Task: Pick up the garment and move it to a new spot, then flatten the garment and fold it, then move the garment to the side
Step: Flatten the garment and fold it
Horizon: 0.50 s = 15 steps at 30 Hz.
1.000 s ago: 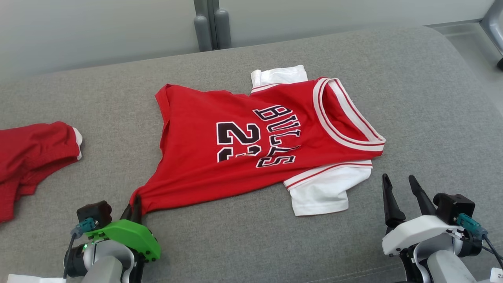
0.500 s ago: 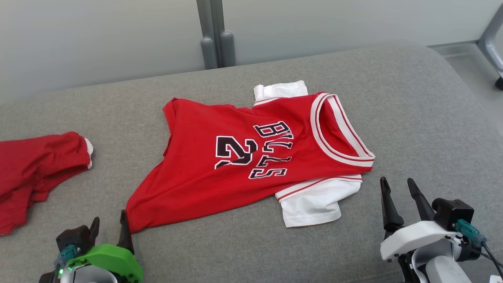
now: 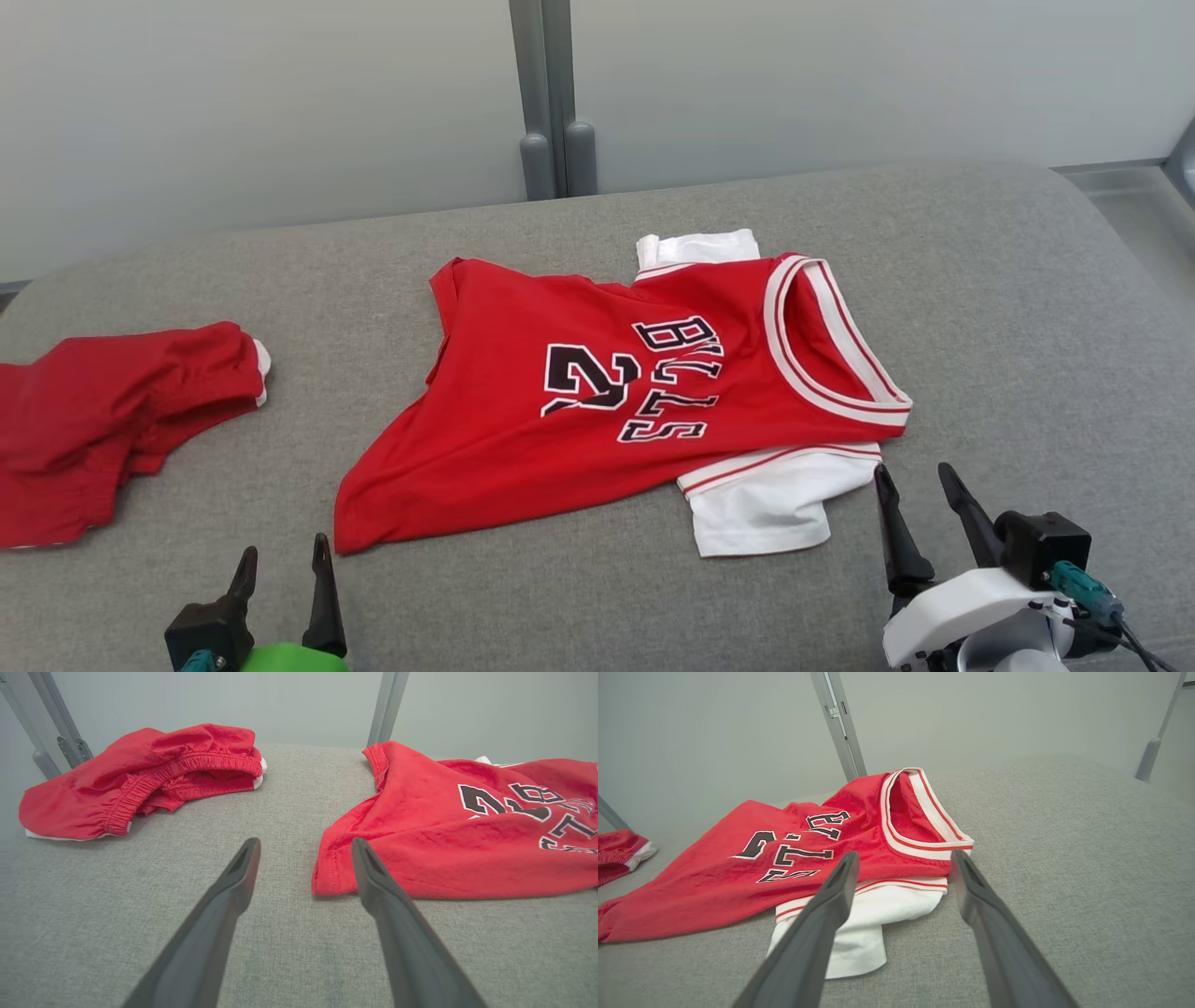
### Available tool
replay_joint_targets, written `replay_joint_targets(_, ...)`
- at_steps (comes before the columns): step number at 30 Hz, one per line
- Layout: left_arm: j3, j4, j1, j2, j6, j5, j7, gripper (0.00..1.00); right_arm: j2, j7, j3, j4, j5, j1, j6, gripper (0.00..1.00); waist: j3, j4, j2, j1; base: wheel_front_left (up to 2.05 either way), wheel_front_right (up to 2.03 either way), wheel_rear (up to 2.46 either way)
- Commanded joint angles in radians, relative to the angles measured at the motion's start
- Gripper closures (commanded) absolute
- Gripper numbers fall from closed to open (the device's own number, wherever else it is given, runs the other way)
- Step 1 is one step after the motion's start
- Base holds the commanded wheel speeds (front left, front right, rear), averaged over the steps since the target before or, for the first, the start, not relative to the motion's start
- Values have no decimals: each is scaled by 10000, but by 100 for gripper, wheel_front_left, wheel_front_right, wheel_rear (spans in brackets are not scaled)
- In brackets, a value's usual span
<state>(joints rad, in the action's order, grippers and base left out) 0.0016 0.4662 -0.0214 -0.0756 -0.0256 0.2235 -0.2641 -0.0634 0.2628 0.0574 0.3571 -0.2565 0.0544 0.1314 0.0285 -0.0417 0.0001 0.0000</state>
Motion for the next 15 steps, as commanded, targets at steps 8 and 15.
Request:
replay_joint_targets(8,304,-881,704,177,-171,-692,2,0,67,32,84,-409,464,-520,-15,0,311,220,-1,0,0,0,0)
replay_joint_targets(15,368,-966,808,232,-254,-813,2,0,83,32,215,-619,889,-746,-15,0,303,340,-1,0,0,0,0)
